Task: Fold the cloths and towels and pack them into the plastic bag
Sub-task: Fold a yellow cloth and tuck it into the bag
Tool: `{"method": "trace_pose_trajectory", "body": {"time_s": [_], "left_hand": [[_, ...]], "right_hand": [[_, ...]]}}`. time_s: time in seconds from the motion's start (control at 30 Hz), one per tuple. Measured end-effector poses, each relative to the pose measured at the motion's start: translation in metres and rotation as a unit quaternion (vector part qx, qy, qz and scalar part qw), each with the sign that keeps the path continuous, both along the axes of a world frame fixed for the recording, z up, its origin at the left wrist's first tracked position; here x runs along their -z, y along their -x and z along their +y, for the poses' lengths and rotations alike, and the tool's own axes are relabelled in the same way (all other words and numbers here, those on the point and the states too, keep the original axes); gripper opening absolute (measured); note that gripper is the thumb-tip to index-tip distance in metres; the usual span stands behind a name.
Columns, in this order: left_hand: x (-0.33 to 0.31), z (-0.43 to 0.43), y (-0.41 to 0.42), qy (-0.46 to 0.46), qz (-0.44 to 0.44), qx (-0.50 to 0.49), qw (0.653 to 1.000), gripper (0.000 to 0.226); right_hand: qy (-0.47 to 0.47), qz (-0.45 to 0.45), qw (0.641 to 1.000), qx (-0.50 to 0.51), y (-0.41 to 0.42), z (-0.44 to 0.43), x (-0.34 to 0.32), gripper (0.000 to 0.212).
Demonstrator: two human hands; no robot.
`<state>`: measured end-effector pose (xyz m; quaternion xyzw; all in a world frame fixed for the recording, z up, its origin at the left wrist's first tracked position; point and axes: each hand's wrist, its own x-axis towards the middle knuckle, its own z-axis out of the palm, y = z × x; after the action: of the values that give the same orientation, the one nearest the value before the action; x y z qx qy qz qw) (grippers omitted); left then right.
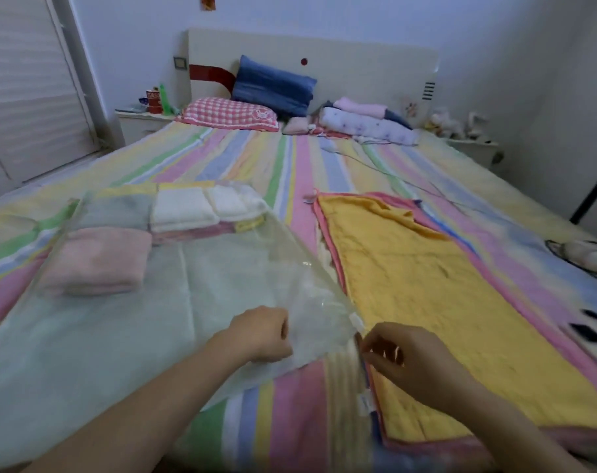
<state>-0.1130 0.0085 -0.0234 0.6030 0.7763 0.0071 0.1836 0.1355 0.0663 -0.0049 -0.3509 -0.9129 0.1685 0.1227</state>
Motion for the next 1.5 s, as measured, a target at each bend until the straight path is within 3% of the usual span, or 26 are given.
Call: {"method": "trace_pose_trajectory", "body": {"time_s": [0.03,0.13,0.27,0.37,0.53,0.63,0.7,0.77,0.83,0.93,1.0,1.07,1.17,1.27,1.33,1.43,1.5], "left_hand": [[0.002,0.001,-0.005,0.008,0.012,-0.003,1.000,0.020],[-0.002,0.005,-0.017,0.020,0.017,0.013,1.000,0.022],[-0.006,0.011,-0.045,-0.028,-0.027,0.110,0.993,0.016],[-0.003,0.011,-0.070,-0.099,-0.094,0.182,0.974,0.015],[-0.001,0.013,-0.099,-0.139,-0.136,0.237,0.952,0.016],[0.001,0.013,-0.108,-0.119,-0.115,0.256,0.952,0.041],[0.003,0.013,-0.111,-0.130,-0.060,0.262,0.954,0.055],[0.002,0.015,-0.115,-0.190,-0.048,0.240,0.951,0.047],[-0.005,0.020,-0.119,-0.272,-0.122,0.178,0.938,0.027],[-0.020,0.032,-0.119,-0.307,-0.327,0.078,0.890,0.014],[-0.032,0.038,-0.118,-0.294,-0.434,0.047,0.850,0.019],[-0.045,0.043,-0.112,-0.287,-0.494,0.035,0.820,0.020],[-0.069,0.050,-0.093,-0.326,-0.497,0.037,0.803,0.032],[-0.098,0.053,-0.059,-0.405,-0.449,0.031,0.796,0.039],[-0.112,0.050,-0.035,-0.441,-0.418,0.025,0.793,0.029],[-0.119,0.040,0.002,-0.482,-0.404,-0.015,0.778,0.020],[-0.114,0.034,0.025,-0.489,-0.388,-0.052,0.779,0.023]], "right_hand": [[-0.010,-0.044,0.999,0.010,-0.010,0.001,-0.002,0.013],[0.010,-0.156,0.987,0.026,-0.030,0.000,0.002,0.035],[0.007,-0.210,0.978,0.005,-0.050,-0.001,0.013,0.059],[-0.013,-0.225,0.974,-0.034,-0.057,-0.006,0.018,0.054],[-0.026,-0.152,0.988,-0.032,-0.067,-0.006,0.024,0.020],[-0.019,-0.105,0.994,-0.008,-0.070,-0.005,0.027,0.004],[0.001,-0.022,0.998,0.057,-0.068,-0.003,0.024,0.004],[-0.003,0.077,0.990,0.116,-0.067,0.001,0.019,0.008],[-0.001,0.142,0.980,0.141,-0.065,0.003,0.012,0.011],[0.012,0.184,0.971,0.153,-0.057,0.001,0.000,0.010],[-0.029,0.155,0.975,0.158,-0.052,-0.002,-0.006,0.034],[-0.116,0.061,0.977,0.167,-0.048,-0.001,-0.010,0.047],[-0.190,-0.037,0.957,0.217,-0.047,0.011,-0.007,0.041],[-0.158,-0.018,0.941,0.300,-0.053,0.026,-0.005,0.026],[-0.129,0.026,0.935,0.329,-0.053,0.036,-0.008,0.016],[-0.008,0.201,0.934,0.296,-0.047,0.041,-0.020,0.014],[0.079,0.315,0.911,0.252,-0.039,0.036,-0.036,0.020]]}}
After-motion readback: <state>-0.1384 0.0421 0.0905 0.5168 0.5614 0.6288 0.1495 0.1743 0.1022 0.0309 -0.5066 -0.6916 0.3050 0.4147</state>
